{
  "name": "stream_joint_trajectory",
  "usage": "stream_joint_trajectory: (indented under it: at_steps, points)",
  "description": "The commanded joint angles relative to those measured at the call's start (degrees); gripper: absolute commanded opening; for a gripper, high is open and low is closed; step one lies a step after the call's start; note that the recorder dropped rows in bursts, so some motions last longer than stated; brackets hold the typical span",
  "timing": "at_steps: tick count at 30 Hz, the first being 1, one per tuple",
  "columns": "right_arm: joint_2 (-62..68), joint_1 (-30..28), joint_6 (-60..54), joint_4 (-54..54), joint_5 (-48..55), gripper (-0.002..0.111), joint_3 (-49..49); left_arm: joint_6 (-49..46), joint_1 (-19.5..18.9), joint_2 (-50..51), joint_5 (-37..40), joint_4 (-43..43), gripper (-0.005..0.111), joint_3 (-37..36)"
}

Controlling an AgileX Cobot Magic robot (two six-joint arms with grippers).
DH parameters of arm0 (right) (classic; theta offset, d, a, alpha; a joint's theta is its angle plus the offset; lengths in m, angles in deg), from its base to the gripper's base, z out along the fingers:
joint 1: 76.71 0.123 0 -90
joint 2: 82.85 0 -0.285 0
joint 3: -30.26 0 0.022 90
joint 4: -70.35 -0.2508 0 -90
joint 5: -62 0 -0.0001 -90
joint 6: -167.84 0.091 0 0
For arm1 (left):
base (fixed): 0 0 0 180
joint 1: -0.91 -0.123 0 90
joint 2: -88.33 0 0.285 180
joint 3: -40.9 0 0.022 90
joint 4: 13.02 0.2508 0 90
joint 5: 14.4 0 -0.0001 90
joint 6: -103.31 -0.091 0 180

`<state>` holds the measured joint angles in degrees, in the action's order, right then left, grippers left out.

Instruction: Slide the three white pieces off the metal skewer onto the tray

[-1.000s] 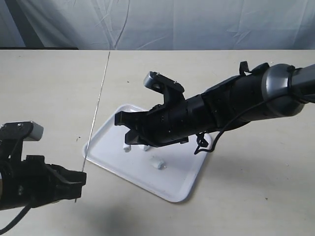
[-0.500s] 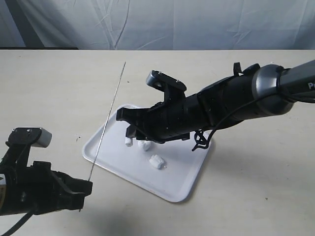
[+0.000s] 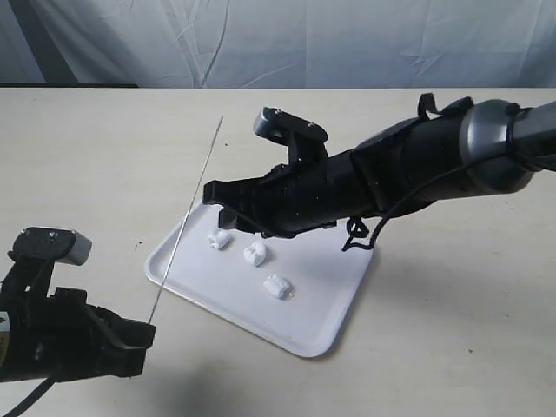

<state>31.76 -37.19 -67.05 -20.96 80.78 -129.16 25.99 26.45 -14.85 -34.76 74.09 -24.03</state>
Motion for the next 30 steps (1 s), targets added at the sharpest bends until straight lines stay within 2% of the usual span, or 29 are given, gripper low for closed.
stream_joint_trajectory:
  at_steps: [1,7,9,14,30]
  points:
    - [-5.3,-0.2,6.91,13.8,-0.49,0.036,-0.08,3.74,0.34,1.77,1.53,4.58,0.0,1.4]
    - [-13.6,-0.2,22.68,33.41,2.44,0.036,0.02,4.29,0.34,9.96,0.18,7.64,0.0,6.26]
    - [-16.5,-0.2,26.34,38.26,3.45,0.036,0.02,7.52,0.34,12.79,-1.01,12.4,0.0,8.52]
    - [-22.2,-0.2,34.37,47.49,4.26,0.036,0.02,9.33,0.34,18.57,-3.97,12.84,0.0,11.76]
    - [-25.01,-0.2,36.99,49.73,7.52,0.036,0.02,9.33,0.34,25.19,-5.41,12.84,0.0,13.51]
